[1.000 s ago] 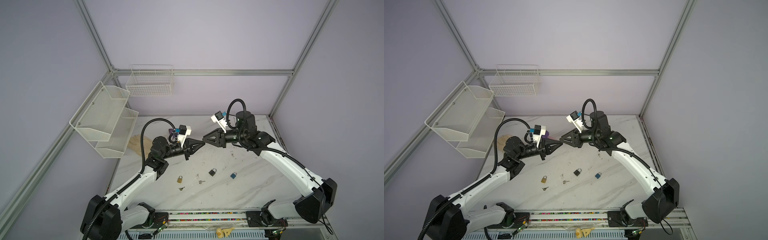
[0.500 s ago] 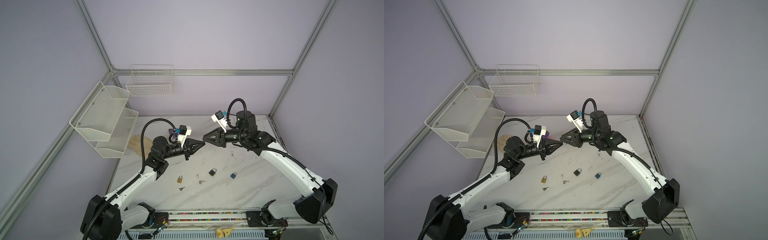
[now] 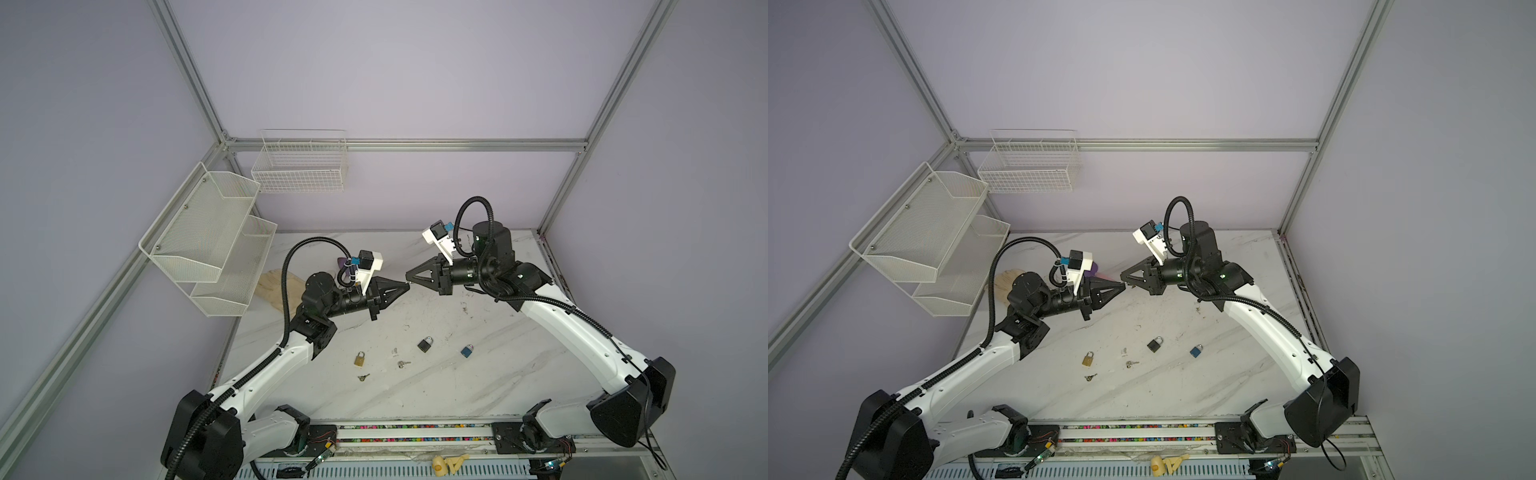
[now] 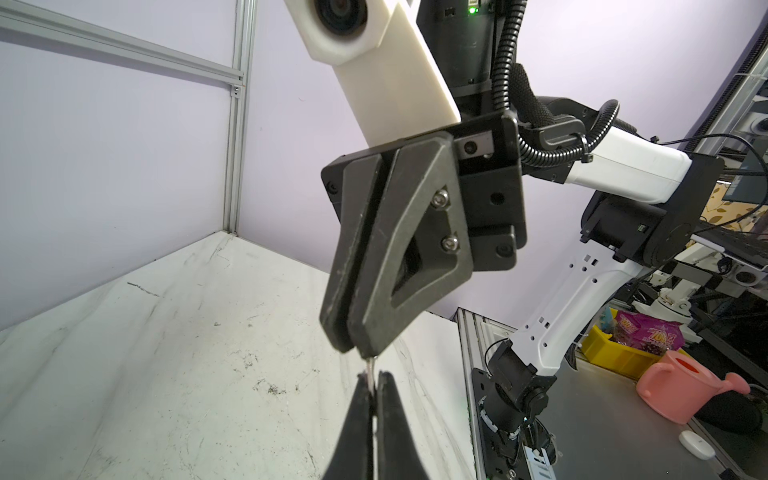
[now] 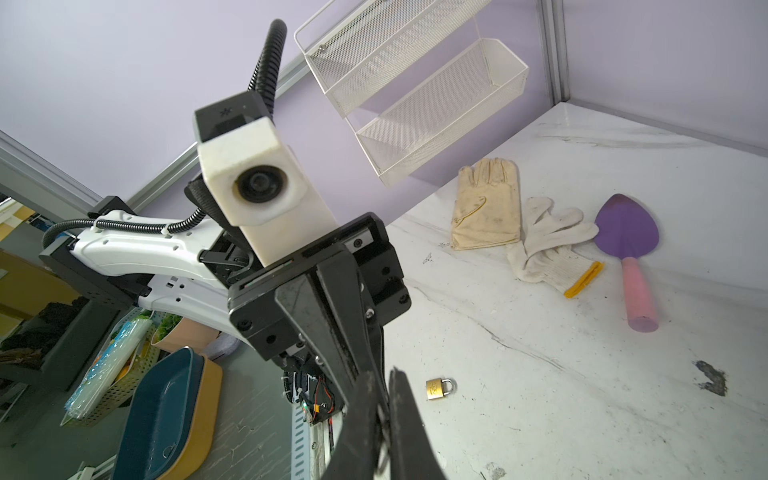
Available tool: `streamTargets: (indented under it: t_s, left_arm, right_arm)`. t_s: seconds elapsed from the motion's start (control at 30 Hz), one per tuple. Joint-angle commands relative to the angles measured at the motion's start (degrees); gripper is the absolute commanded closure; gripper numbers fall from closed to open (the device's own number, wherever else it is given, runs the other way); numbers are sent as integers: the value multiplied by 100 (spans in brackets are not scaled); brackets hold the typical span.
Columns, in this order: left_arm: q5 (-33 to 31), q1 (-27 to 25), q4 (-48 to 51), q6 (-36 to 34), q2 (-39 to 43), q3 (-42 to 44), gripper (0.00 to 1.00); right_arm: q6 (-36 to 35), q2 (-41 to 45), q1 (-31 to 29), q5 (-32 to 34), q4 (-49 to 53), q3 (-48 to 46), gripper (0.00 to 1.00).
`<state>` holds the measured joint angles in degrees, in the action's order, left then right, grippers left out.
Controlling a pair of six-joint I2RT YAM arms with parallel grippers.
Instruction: Unlock with the key
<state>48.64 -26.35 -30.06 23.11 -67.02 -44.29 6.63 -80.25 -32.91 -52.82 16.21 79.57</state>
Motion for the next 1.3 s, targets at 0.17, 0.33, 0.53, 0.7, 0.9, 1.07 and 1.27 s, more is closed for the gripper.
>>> streamTargets:
  t_s: [0.17, 0.33, 0.53, 0.7, 0.9, 1.07, 1.27]
  left_arm:
    - [-27, 11, -36, -134, 123, -649, 100]
    - [-362, 9, -142, 290, 231, -487, 86]
    - [-1359, 13, -1142, 1664, 520, 145, 56]
    - [-2458, -209, -1463, 2785, 459, 341, 55]
    - [-3250, -715, -2022, 3046, 143, 412, 55]
    - [-3561, -975, -2232, 3176, -93, 317, 59]
    - [-3794, -1111, -2525, 3327, -190, 392, 66]
  right_arm:
    - [-107, 124, -5, 77, 52, 38, 100]
    - [306, 556, -1, 333, -627, -310, 100]
    - [1414, 1101, -14, 910, -2389, -1293, 100]
    - [2167, 1281, -140, 1567, -3404, -1791, 100]
    - [3251, 1414, -297, 2156, -4982, -2507, 100]
    - [3579, 1460, -445, 2531, -5470, -2749, 100]
    - [3735, 1422, -497, 2804, -5624, -2846, 100]
